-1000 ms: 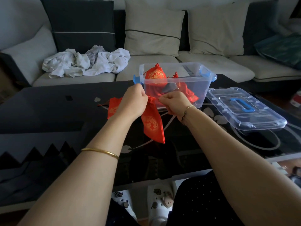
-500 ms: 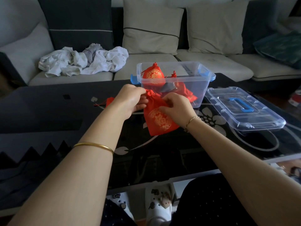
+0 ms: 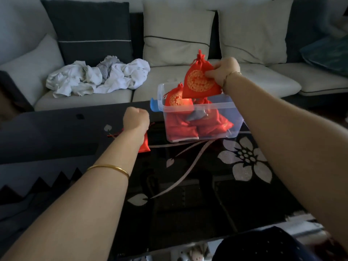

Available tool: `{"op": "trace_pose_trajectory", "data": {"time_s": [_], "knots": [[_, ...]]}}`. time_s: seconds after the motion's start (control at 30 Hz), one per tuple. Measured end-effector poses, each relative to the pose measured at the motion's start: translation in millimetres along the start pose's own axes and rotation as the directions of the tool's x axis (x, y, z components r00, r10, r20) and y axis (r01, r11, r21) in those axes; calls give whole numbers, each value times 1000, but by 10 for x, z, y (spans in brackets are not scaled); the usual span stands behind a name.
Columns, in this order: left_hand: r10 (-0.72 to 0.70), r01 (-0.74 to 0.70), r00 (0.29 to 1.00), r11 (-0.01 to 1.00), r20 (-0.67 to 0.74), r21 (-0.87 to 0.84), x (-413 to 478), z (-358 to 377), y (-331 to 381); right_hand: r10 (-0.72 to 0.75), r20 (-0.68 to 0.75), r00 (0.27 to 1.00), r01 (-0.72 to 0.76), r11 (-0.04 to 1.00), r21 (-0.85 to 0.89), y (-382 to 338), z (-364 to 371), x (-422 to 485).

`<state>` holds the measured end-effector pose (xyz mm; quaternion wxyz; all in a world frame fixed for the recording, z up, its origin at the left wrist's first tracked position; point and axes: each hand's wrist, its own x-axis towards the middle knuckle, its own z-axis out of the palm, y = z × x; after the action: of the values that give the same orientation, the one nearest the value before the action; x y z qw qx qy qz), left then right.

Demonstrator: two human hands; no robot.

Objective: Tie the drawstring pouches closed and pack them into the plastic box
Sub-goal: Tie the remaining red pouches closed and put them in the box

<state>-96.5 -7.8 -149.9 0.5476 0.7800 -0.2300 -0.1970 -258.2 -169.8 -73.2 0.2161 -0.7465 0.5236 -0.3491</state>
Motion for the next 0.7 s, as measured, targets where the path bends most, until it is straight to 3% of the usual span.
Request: {"op": "trace_pose_trajectory", "data": {"time_s": [0.07, 0.13, 0.23, 0.4, 0.53, 0.6, 0.7], "knots": [[33, -25, 999, 978, -32, 209, 114, -15, -132, 14, 70, 997, 3, 969, -246, 40, 36, 110], [60, -40, 998, 910, -35, 412, 185, -29, -258, 46, 233, 971, 72, 879, -471, 72, 102, 119], [85, -81, 996, 778, 24, 623, 195, -58, -418, 71, 343, 937, 141, 819, -556, 124, 207, 116], [88, -117, 993, 604, 81, 788, 19, -116, -567, -97, 206, 974, 186, 859, -477, 68, 238, -49], [76, -174, 984, 534, 158, 827, -128, -151, -738, -309, 39, 950, 310, 933, -184, -215, 301, -622], [132, -222, 975, 505, 180, 834, -184, -176, -821, -370, 74, 926, 376, 921, -99, -313, 413, -973], [159, -322, 946, 561, 283, 763, -199, -251, -883, -324, 318, 891, 341, 940, 3, -318, 647, -1378]]}}
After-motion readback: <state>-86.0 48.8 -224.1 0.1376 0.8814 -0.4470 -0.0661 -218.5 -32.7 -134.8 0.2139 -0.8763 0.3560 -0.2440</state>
